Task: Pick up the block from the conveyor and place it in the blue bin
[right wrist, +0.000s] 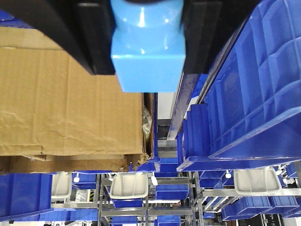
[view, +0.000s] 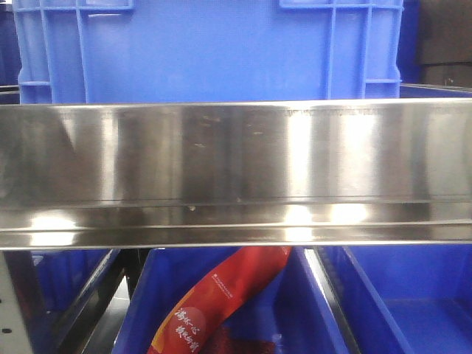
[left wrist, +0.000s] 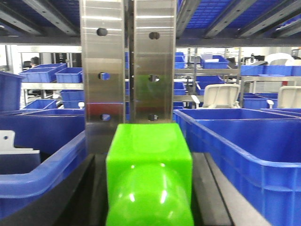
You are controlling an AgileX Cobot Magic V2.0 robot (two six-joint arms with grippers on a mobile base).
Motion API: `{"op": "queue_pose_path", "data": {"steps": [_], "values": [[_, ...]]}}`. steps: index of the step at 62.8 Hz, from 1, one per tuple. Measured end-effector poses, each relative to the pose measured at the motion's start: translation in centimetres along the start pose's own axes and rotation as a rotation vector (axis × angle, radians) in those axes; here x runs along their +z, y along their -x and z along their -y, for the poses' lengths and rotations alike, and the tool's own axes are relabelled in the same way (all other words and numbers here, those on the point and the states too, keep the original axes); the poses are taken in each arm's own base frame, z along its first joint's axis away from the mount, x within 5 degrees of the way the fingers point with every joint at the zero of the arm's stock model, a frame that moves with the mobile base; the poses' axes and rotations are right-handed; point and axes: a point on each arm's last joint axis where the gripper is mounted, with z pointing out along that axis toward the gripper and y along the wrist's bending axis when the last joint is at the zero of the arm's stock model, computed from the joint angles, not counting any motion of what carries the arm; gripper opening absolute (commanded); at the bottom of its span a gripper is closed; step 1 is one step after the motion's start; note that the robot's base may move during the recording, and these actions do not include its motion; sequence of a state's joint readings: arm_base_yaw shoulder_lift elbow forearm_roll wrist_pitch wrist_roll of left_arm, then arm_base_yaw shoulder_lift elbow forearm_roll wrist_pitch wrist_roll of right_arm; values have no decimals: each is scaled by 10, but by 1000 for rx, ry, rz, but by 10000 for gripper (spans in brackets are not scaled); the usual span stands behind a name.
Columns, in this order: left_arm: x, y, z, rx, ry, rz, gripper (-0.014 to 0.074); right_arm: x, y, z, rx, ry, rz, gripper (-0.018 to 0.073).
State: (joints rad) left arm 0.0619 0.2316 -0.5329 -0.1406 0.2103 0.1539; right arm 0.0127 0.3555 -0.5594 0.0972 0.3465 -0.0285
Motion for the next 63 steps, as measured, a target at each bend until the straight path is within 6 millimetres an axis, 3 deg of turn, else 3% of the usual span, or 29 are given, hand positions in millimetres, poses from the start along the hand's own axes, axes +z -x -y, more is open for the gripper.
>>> {"op": "queue_pose_path", "data": {"steps": [45,55,63], "values": [[0,9,-1,-15,6,94,-111,0,2,-1,19,6,20,-162],[11,22,0,-28,-8,31,-111,-3,15,-1,20,9,68,-162],[33,43,1,-43,-27,-55,-111,-2,40,-3,21,12,118,-162]]}}
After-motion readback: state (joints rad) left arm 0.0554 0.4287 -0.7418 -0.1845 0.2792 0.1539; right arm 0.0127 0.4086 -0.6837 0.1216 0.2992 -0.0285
